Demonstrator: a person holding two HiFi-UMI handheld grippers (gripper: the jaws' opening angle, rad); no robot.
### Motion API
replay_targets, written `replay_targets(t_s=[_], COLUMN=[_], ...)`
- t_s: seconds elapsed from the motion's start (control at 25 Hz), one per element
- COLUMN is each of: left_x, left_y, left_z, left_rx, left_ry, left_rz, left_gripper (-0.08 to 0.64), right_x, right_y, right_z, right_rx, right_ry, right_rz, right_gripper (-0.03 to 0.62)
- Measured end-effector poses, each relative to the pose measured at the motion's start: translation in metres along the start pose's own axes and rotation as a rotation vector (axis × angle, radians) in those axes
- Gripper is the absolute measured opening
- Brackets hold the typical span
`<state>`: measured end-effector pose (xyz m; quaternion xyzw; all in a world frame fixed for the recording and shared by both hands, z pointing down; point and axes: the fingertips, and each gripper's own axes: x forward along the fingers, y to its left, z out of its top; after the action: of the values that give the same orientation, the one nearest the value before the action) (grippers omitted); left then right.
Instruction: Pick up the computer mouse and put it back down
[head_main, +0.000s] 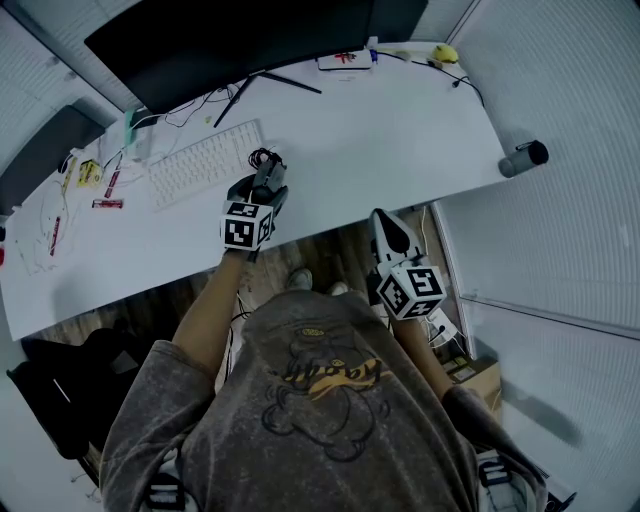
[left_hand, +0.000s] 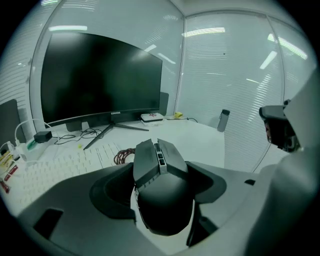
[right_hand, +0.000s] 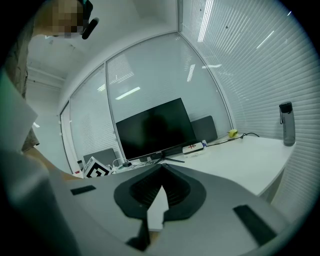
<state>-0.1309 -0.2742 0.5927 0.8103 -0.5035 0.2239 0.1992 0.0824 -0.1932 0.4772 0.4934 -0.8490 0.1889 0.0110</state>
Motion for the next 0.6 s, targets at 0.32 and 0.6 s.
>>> replay_targets(t_s=[0.32,0.6], left_x=[0.035,0.057], left_y=[-0.004,-0.006], left_z=[-0.034,-0.055], left_rx=[0.007,0.013], left_ry=[0.126,0.216], left_rz=[-0.028,-0.025], left_gripper=[0.319,0.319], right_x=[0.006,0.013], right_y=[-0.012,-0.027], right_z=[-0.001,0.000], right_rx=[0.008,0.015], right_ry=[0.013,0.023], right_rz=[-0.016,-0.028], right_gripper=[0.008,0.008])
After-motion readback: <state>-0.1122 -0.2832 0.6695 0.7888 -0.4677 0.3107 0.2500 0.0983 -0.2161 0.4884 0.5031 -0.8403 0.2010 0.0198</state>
